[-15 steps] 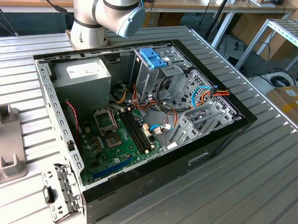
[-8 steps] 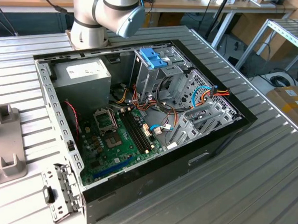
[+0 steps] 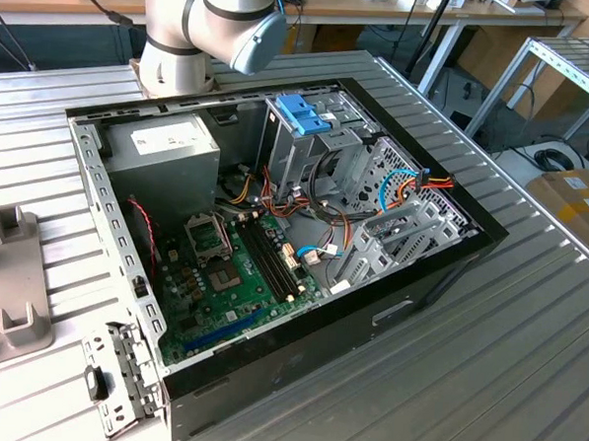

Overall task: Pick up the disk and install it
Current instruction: 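Pick up the disk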

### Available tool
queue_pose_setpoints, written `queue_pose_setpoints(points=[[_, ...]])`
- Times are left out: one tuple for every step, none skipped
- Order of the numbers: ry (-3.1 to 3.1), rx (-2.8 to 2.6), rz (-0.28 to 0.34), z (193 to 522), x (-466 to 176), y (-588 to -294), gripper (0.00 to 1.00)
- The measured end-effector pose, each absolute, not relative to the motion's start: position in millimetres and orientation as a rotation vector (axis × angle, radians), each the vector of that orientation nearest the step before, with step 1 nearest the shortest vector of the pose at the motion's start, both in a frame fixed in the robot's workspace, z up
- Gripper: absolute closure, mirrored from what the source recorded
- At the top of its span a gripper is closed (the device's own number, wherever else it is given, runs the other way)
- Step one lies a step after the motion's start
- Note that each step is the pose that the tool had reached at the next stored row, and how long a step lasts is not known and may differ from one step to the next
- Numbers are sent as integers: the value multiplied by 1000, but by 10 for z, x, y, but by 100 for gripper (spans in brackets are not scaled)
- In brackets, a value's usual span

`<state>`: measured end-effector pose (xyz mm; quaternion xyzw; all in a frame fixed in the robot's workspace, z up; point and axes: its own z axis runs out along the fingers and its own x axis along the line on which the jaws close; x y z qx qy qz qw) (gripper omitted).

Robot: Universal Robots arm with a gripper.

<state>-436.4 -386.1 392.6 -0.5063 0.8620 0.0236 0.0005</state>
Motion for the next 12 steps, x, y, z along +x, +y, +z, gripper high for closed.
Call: queue_pose_setpoints(points=[[2704,-1595,74,3926,-4364,-3861,90],[2702,-1600,74,3926,-4364,-3861,90],[2698,-1607,74,3926,-4364,-3861,90],[2694,-1614,74,3926,-4364,-3861,90],[2689,-1623,74,3926,-4364,-3862,90],[2685,-1629,74,3926,-4364,-3862,90],[2681,-1635,74,3926,-4364,-3862,90],[2677,-1642,74,3926,-4364,-3861,90],[2674,-1648,74,3926,-4364,-3862,90],[2671,-1653,74,3926,-4364,-3862,90],[2668,-1658,74,3926,-4364,-3861,90],[2664,-1664,74,3926,-4364,-3861,90]])
